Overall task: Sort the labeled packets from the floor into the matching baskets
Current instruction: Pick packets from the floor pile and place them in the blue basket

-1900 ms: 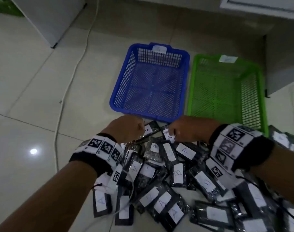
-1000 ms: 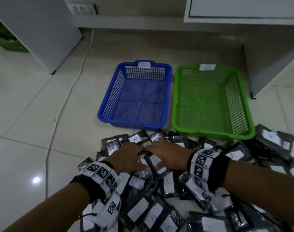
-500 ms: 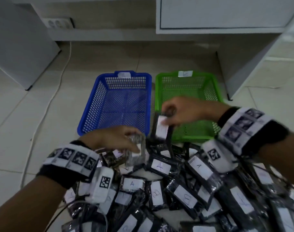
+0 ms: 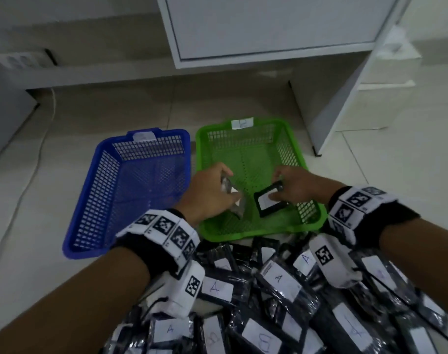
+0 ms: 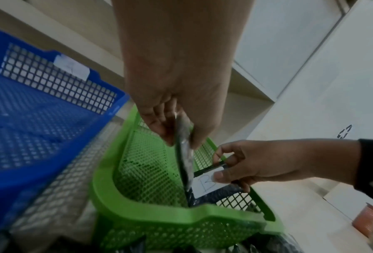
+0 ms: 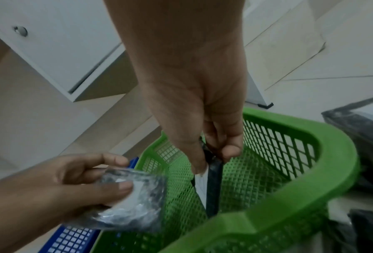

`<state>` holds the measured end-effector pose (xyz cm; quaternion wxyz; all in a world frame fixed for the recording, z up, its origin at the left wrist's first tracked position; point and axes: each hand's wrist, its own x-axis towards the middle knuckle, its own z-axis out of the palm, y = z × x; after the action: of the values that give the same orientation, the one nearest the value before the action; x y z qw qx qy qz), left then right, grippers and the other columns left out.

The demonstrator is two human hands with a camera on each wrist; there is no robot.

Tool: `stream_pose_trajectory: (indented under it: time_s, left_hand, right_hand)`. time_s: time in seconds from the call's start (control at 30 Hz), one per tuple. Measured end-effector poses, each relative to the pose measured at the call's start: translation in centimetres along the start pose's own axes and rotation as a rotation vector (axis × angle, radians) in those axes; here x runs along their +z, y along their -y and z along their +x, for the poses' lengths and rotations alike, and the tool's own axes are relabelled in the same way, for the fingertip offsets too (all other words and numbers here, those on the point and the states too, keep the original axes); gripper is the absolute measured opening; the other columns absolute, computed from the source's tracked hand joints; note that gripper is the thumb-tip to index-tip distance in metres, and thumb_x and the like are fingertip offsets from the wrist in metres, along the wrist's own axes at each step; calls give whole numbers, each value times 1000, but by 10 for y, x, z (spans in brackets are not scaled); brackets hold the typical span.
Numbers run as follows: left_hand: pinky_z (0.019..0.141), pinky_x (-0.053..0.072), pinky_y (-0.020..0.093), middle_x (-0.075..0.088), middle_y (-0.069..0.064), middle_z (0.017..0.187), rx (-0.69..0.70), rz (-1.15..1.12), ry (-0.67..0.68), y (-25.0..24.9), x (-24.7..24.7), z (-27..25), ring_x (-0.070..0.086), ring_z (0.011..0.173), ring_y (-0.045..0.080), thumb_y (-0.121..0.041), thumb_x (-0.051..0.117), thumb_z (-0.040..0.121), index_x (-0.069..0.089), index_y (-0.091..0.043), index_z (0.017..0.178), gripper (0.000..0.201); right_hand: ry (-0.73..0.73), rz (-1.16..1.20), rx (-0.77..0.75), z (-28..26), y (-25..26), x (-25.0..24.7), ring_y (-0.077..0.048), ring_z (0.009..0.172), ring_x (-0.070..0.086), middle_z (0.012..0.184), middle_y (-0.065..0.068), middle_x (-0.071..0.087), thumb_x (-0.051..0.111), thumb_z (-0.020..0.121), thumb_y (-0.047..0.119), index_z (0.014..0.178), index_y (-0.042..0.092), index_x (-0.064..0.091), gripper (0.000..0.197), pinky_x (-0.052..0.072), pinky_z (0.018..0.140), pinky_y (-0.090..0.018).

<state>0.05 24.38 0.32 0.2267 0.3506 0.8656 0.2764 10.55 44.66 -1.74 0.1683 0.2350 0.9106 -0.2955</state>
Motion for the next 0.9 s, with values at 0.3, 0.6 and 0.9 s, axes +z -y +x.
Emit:
stream_pose_trajectory:
  time_s: [0.3,0.6,0.9]
  left_hand:
    - [96,47,32,56,12,134,-17,349,243,33,45,17,56,122,29,-20,70,92,53,-10,137,50]
    - [63,47,25,69,-14,95,111,259,-94,22,-22,-14,58,74,0,-29,62,93,69,-35,103,13]
    - [60,44,31,71,-1,94,258,736,69,54,14,-113,69,80,29,-49,53,90,65,-34,111,29]
  right_hand:
    - [120,-305,-22,6,-12,21,-27,114,54,128,-12,55,70,87,29,124,4,57,47,46,91,-29]
    - [-69,-375,-307,-38,66,14,-21,90,65,96,-5,71,65,80,13,90,18,73,14,54,83,-34]
    - [-11,-576,-456,-86,116,76,-30,75,61,70,-5,45,56,86,13,80,10,60,8,45,59,-31]
